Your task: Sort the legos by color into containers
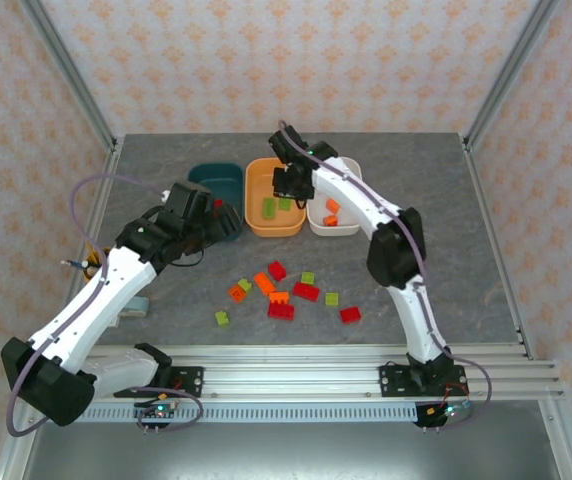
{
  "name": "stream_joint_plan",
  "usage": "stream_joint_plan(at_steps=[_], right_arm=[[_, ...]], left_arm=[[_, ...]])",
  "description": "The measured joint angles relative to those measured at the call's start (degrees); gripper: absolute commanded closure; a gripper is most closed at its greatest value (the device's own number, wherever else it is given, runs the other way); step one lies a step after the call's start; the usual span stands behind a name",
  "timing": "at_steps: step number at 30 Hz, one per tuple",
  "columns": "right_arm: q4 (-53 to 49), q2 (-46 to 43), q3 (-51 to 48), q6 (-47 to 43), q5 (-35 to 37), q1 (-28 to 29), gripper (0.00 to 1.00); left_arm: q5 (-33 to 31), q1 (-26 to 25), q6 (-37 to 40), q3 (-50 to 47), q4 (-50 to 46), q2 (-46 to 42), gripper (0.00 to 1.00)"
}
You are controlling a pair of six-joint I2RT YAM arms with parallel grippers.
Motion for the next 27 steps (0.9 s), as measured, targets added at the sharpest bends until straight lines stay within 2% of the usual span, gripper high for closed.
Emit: stream_joint_plan(at_steps=[3, 7, 10, 12, 18, 22, 24, 27], right_arm=[[-3.3, 6.5, 6.6, -0.5, 1.1, -0.1, 0.69], [-5.5, 11.0, 9.1, -0.8, 1.2, -0.1, 0.63], [-6.6, 12.6, 9.4, -0.8, 0.3, -0.1, 0.49], [-7.3, 12.9, 9.7, -0.9, -0.4, -0.1, 0.44], [-8.1, 11.9, 12.0, -0.8, -2.3, -0.1, 0.43], [-7.0, 5.3, 7.0, -0.8, -2.5, 0.1, 0.44], [-4.5, -1.7, -0.1, -1.0, -2.5, 0.4, 0.44], [3.3, -17.6, -17.7, -1.5, -2.6, 1.1, 0.44]], left_arm=[[0.0, 0.0, -0.1, -1.5, 0.0, -1.7, 0.16], [0.0, 0.0, -0.2, -2.5, -0.4, -3.4, 0.16], [0.1, 0.0, -0.3, -3.9, -0.8, -4.2, 0.17], [0.3, 0.0, -0.7, -5.3, -1.1, -4.3, 0.17], [3.4, 0.0, -1.9, -11.0, -2.1, -4.3, 0.20], [5.1, -1.2, -4.2, -13.6, -2.0, -3.6, 0.23], [5.4, -3.2, -5.7, -13.8, -1.9, -1.9, 0.24], [5.4, -7.3, -8.0, -12.5, -1.4, 3.0, 0.25]])
